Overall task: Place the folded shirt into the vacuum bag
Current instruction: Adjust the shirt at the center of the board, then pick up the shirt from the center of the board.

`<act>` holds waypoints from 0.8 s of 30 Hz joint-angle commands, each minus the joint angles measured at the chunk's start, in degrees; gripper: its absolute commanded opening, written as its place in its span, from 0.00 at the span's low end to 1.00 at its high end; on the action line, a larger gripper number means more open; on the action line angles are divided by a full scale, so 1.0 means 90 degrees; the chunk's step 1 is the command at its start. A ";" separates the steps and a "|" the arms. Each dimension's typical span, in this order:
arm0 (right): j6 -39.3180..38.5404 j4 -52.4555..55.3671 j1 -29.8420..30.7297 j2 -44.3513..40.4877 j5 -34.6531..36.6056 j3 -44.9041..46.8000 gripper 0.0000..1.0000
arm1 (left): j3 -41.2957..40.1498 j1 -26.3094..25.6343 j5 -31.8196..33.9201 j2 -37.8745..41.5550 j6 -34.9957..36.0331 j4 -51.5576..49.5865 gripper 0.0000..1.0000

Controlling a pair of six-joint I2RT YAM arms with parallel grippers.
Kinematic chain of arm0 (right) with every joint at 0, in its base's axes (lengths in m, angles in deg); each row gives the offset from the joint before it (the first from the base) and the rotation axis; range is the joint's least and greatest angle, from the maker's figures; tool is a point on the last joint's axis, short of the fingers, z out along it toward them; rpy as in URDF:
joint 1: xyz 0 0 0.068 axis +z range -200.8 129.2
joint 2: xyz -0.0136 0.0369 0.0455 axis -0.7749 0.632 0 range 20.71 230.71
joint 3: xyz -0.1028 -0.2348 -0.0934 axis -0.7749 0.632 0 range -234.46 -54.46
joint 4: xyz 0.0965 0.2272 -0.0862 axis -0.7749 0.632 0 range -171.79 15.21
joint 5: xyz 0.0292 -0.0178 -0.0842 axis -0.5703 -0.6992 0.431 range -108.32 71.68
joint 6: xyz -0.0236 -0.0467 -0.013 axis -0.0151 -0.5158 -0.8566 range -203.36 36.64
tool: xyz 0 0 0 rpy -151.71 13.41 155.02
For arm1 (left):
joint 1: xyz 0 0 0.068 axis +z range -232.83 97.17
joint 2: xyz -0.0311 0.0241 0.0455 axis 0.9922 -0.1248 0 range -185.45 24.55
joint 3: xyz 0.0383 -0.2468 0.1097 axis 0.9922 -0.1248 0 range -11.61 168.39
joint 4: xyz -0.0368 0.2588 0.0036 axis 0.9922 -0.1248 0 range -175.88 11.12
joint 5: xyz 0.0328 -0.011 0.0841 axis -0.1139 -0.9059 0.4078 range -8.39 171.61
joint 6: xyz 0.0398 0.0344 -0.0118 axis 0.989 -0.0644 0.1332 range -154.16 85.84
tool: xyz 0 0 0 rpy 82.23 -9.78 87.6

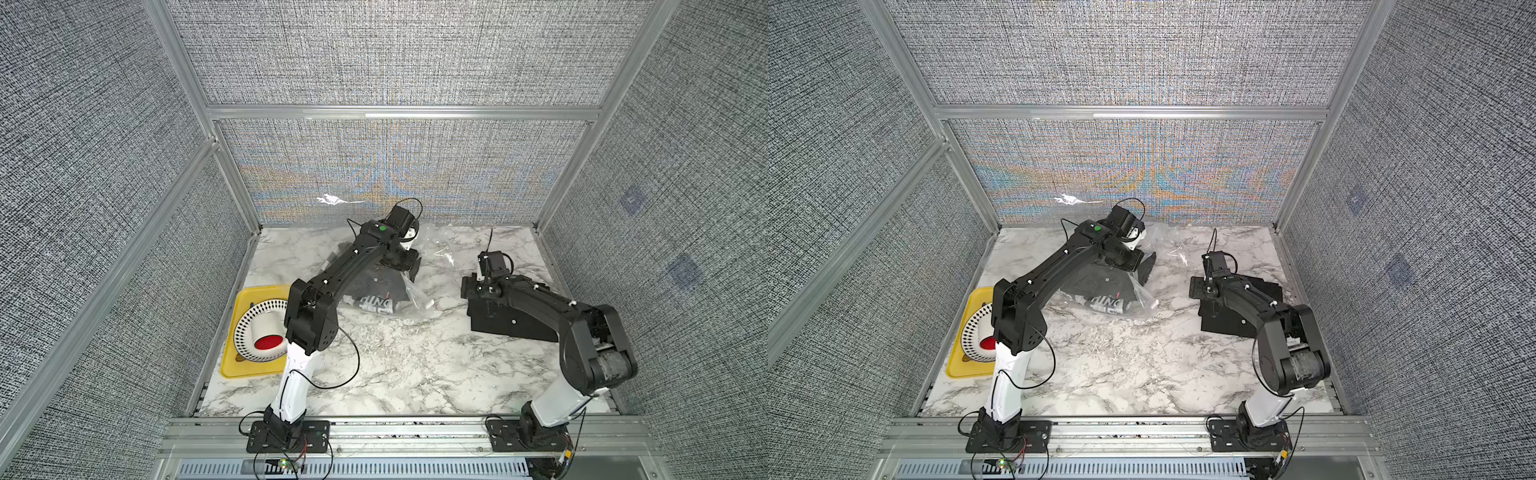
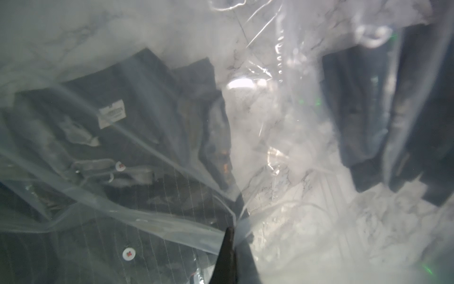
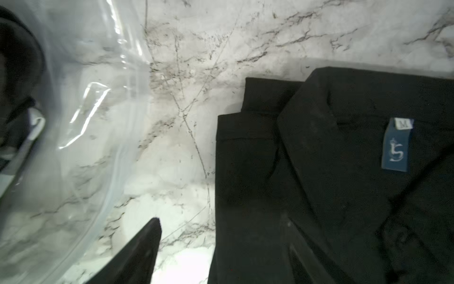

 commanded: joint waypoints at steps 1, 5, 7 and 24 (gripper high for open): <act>-0.0141 0.0263 0.0032 0.0317 0.0577 -0.0177 0.80 | 0.0054 0.0014 -0.0070 -0.0109 0.0111 -0.0143 0.00; -0.0195 0.0448 0.0024 0.0847 0.0684 -0.0479 0.80 | 0.0002 0.0014 -0.0061 -0.0121 0.0101 -0.0133 0.00; -0.0225 0.0479 0.0019 0.1038 0.0642 -0.0553 0.80 | 0.0005 0.0014 -0.0061 -0.0118 0.0103 -0.0124 0.00; -0.0335 0.0614 -0.0066 0.1327 0.0606 -0.0228 0.21 | -0.0003 0.0014 -0.0041 -0.0057 0.0101 -0.0163 0.00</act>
